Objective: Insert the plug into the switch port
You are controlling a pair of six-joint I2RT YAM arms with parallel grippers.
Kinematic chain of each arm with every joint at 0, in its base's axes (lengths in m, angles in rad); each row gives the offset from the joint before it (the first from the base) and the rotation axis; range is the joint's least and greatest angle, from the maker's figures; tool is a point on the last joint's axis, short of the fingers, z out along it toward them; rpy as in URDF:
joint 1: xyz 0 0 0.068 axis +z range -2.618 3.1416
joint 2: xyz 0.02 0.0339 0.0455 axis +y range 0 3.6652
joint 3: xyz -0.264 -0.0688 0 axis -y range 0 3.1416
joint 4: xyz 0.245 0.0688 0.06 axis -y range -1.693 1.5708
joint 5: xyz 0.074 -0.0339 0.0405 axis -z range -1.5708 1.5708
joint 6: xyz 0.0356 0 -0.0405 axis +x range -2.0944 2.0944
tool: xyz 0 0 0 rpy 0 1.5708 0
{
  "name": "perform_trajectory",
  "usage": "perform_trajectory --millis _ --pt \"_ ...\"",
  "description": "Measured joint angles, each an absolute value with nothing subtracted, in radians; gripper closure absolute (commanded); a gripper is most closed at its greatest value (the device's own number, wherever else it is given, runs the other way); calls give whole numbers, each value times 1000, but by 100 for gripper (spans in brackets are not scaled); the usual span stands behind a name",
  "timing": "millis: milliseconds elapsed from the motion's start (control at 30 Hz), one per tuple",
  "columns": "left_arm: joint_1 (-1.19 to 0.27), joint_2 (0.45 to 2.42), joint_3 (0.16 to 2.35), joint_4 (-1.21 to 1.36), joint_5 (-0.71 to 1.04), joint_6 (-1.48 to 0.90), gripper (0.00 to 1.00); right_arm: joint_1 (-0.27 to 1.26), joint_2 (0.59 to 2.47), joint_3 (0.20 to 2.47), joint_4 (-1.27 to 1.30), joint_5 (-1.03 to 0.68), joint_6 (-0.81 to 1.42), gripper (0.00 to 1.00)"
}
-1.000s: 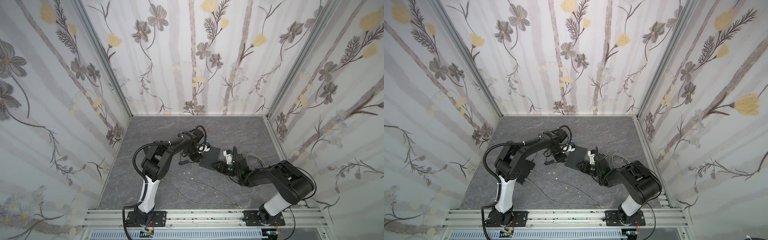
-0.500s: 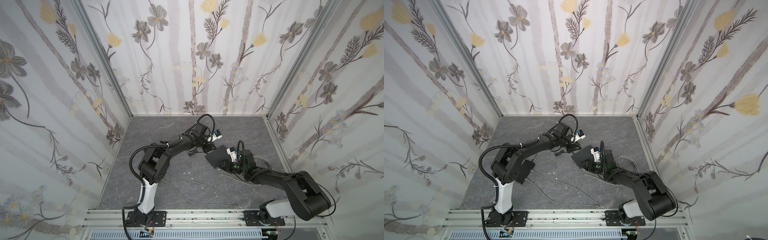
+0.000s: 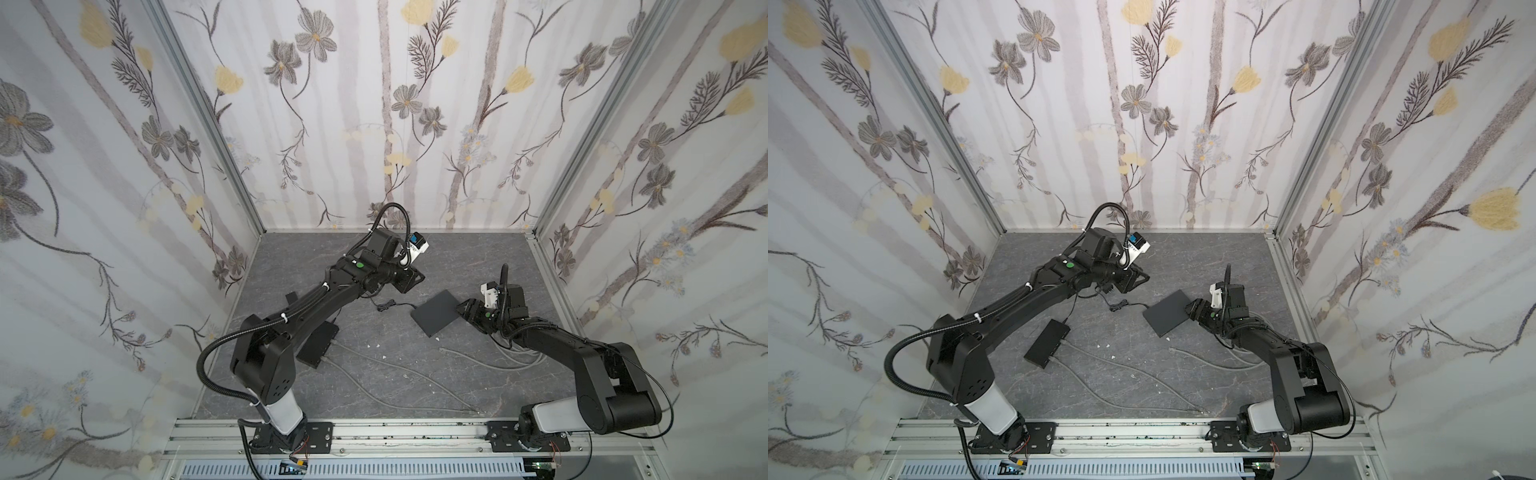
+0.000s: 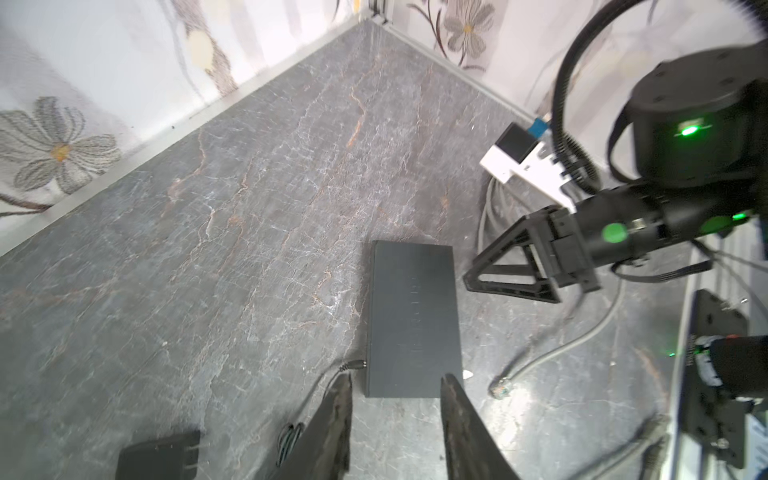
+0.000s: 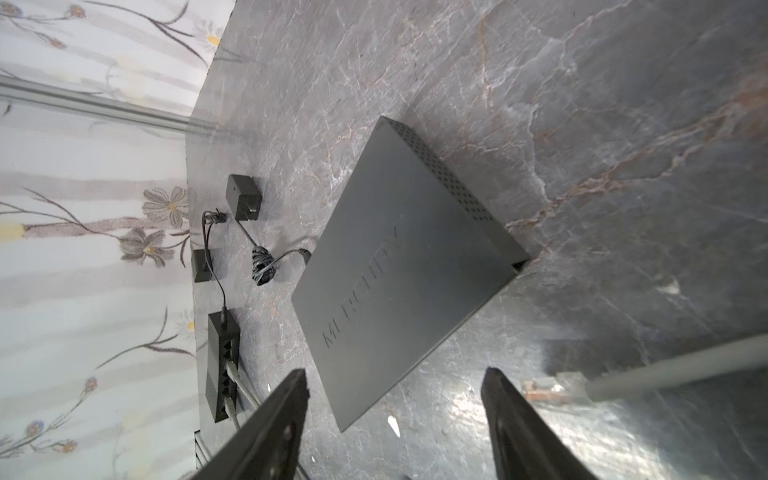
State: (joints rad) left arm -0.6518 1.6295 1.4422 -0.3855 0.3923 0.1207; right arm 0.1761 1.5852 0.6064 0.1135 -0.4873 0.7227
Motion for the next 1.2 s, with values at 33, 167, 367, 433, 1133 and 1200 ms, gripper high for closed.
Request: perform_trajectory --millis 33,167,367,433,1133,1200 --pt "-652 1587 1410 -389 391 94 44 179 1593 619 106 -473 738 29" --pt "-650 1499 1326 -400 352 17 48 199 1640 662 62 -396 812 30" --pt "-593 1561 1361 -402 400 -56 52 231 1767 783 28 -331 881 30" --pt "-587 1560 1358 -405 418 -68 48 241 1834 859 12 -319 879 30" --pt "-542 1575 1311 -358 471 -87 45 310 2247 1541 -279 -348 536 31" --pt "-540 1575 1289 -340 466 -77 45 302 2188 1482 -282 -328 513 31"
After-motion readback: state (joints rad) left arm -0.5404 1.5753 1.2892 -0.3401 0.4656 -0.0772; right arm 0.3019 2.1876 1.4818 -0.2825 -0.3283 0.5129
